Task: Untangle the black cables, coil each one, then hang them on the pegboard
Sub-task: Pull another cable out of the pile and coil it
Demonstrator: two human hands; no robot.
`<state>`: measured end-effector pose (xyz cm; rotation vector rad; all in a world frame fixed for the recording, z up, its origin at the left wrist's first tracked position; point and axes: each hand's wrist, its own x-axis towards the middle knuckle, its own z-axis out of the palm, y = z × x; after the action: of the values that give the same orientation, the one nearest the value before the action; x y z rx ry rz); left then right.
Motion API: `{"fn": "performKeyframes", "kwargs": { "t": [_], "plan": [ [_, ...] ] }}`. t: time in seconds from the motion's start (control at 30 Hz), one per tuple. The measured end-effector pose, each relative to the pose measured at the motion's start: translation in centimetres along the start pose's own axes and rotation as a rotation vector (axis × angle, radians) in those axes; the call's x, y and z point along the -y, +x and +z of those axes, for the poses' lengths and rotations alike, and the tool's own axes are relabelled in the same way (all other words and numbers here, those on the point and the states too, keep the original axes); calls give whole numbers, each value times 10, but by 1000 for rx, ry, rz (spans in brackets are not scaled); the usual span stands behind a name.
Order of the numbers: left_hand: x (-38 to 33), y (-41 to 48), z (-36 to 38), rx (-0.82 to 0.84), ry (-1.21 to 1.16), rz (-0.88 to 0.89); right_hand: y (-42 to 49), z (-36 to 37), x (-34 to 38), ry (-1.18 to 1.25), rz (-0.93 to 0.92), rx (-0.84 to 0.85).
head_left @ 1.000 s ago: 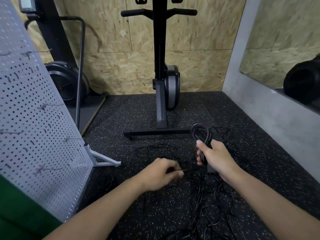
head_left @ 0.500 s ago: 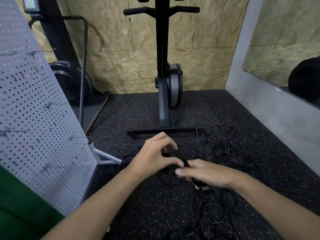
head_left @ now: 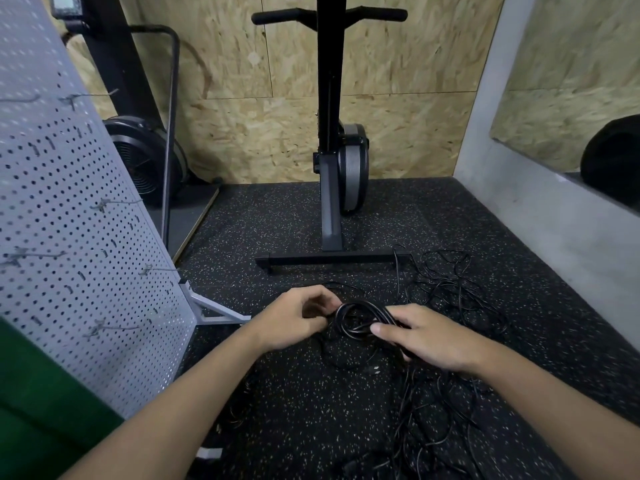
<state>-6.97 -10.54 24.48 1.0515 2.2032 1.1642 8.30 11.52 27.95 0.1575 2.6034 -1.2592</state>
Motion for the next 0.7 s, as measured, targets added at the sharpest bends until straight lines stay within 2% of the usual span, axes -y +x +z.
{"fn": "performKeyframes", "kwargs": {
  "t": [0.1, 0.23, 0.3, 0.43, 0.5, 0.7],
  "plan": [
    [7, 2, 6, -82, 108, -13, 0, -5, 0, -10, -13, -47],
    [-8, 4, 12, -311, 182, -48, 0, -13, -1, -1, -9, -216],
    [-16, 7, 20, -374, 55, -102, -1, -13, 0, 40, -20, -302],
    [-34, 11, 37, -406, -523, -269, 4, 2, 3, 26, -7, -426],
    [-42, 12, 40, -399, -710, -300, 7, 9, 6, 30, -3, -455],
    [-50, 13, 43, -437, -899, -286, 16, 25, 7, 96, 84, -447]
  ]
}}
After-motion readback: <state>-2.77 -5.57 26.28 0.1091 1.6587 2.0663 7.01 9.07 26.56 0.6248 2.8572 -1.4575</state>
